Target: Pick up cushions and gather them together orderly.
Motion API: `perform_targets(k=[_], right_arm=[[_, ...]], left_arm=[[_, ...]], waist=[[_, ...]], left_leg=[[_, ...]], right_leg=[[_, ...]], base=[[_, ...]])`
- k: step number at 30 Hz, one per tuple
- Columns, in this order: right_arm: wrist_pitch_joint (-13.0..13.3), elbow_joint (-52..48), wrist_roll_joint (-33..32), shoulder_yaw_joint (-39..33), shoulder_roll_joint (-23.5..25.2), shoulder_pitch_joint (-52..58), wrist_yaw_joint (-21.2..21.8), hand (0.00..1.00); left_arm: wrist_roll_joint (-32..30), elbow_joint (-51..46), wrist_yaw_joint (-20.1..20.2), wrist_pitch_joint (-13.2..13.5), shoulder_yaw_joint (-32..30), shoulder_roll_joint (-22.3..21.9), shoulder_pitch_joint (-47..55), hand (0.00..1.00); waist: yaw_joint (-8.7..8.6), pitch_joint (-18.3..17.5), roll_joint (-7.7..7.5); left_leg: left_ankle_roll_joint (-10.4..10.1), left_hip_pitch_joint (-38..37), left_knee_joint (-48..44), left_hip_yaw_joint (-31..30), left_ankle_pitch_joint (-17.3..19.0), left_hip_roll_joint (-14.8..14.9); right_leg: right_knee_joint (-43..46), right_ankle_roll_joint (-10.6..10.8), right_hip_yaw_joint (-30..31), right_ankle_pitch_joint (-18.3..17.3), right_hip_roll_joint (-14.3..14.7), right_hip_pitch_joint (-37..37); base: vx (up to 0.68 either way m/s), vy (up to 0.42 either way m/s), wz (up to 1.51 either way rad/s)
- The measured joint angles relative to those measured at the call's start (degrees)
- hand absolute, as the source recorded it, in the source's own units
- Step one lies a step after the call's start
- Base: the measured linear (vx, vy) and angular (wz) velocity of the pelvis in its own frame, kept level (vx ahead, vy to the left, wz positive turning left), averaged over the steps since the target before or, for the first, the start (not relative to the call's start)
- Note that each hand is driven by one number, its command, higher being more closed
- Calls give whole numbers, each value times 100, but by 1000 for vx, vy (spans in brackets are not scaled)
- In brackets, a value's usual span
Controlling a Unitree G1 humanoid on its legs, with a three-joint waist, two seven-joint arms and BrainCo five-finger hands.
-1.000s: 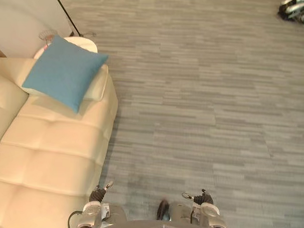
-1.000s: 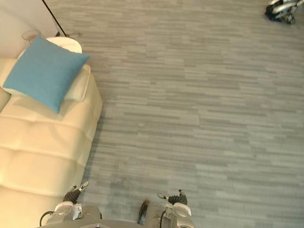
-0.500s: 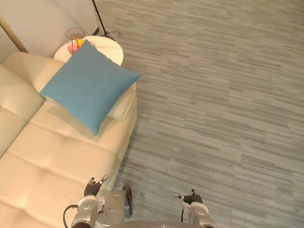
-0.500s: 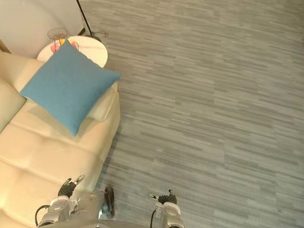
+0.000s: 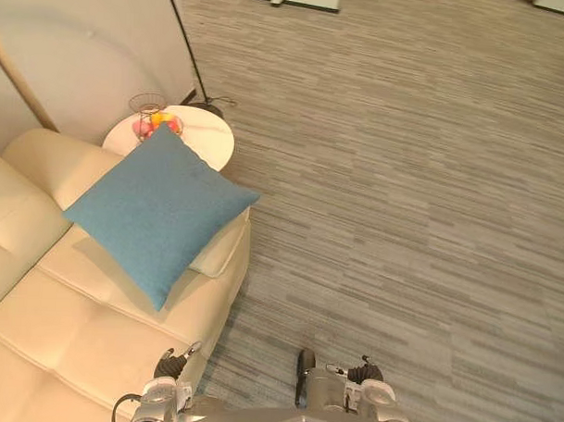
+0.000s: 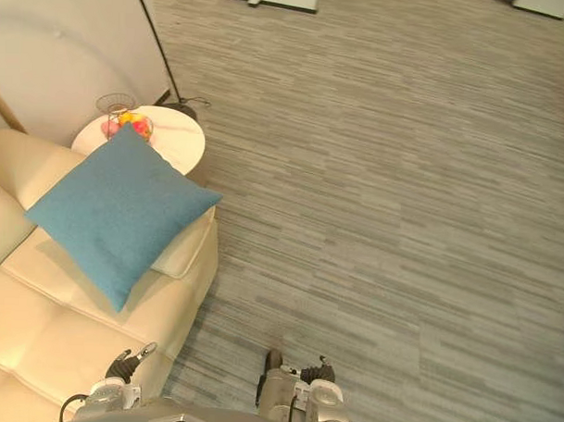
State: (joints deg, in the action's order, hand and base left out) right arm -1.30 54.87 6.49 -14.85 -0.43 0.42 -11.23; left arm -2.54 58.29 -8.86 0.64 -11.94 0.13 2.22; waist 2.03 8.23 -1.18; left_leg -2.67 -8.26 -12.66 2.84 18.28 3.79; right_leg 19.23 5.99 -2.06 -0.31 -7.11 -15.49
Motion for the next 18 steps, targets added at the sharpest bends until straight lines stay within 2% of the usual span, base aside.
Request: perform_targets(k=[1,2,3,5,7,8,10,11,14,15,16,17,18], right_arm=[[1,-3,20,0,-55,-14,2,0],[9,-27,29,-5,-140,-23,4,0],[15,-38,30,-4,-203,-30,12,0],[15,-15,42,-9,-226,-6,25,0],[31,-39,44,14,-225,56,22,0],[31,-25,41,19,-224,87,17,0],[27,19,40,7,-221,125,16,0],[18,19,25,0,-219,161,15,0],[7,33,-22,-23,-213,161,17,0],[3,35,-51,-150,-210,173,23,0],[-3,57,-61,-239,-216,168,23,0],[-16,106,-60,-231,-153,176,29,0],[-15,150,-61,-226,-109,171,32,0]], left_arm=[[-5,19,-22,1,-65,-89,6,0],[-5,18,-45,2,-156,-196,18,0],[-2,18,-73,7,-188,-306,42,0],[-2,-42,-68,11,-333,-344,74,0],[0,-169,-70,15,-391,-340,82,0],[8,-223,-71,14,-418,-321,93,0],[25,-293,-70,12,-410,-307,116,0],[25,-328,-70,15,-377,-300,139,0],[20,-325,-65,18,-334,-257,127,0],[19,-309,-66,18,-237,-231,112,0],[13,-272,-53,18,-119,-200,98,0],[12,-248,-44,21,-34,-107,72,0],[20,-257,-35,28,18,-42,75,0]], waist=[[11,-14,111],[44,-52,306],[31,-48,378],[12,-72,424],[25,-73,426],[79,-72,424],[114,-65,408],[118,-66,401],[108,-57,372],[85,-63,388],[79,-67,383],[98,-121,242],[109,-134,161]], left_leg=[[-26,-31,69,-114,27,101],[-36,-117,198,-225,19,216],[-131,-165,195,-368,-69,322],[-206,43,-372,-595,-151,445],[-362,730,-1735,-552,-298,604],[-343,1140,-2514,-309,-555,796],[-224,1408,-3064,230,-603,1022],[-195,1490,-3060,703,-441,1065],[-196,1641,-2264,1254,-286,879],[-111,1716,-1573,1569,-571,801],[96,1756,-1134,1939,-914,749],[170,1668,-891,1990,-1046,541],[193,1639,-755,2009,-1099,452]], right_leg=[[271,-68,-128,-266,60,-56],[619,-147,-303,-593,93,-107],[866,-226,-499,-874,92,-80],[992,-325,-847,-1122,44,163],[894,-421,-1190,-1248,22,455],[747,-496,-1417,-1295,41,692],[492,-533,-1623,-1303,44,1026],[267,-525,-1764,-1283,7,1307],[70,-452,-2048,-1240,-178,1612],[57,-368,-2190,-1210,-229,1718],[17,-250,-2286,-1230,-237,1782],[-96,-159,-2232,-1190,-330,1797],[-204,-142,-2208,-1147,-354,1810]], base=[[319,-342,70],[372,-377,72],[317,-288,73],[300,-276,86],[255,-230,84],[231,-155,66],[252,-103,55],[248,-29,50],[218,49,51],[205,116,84],[188,127,87],[152,99,66],[193,144,66]])
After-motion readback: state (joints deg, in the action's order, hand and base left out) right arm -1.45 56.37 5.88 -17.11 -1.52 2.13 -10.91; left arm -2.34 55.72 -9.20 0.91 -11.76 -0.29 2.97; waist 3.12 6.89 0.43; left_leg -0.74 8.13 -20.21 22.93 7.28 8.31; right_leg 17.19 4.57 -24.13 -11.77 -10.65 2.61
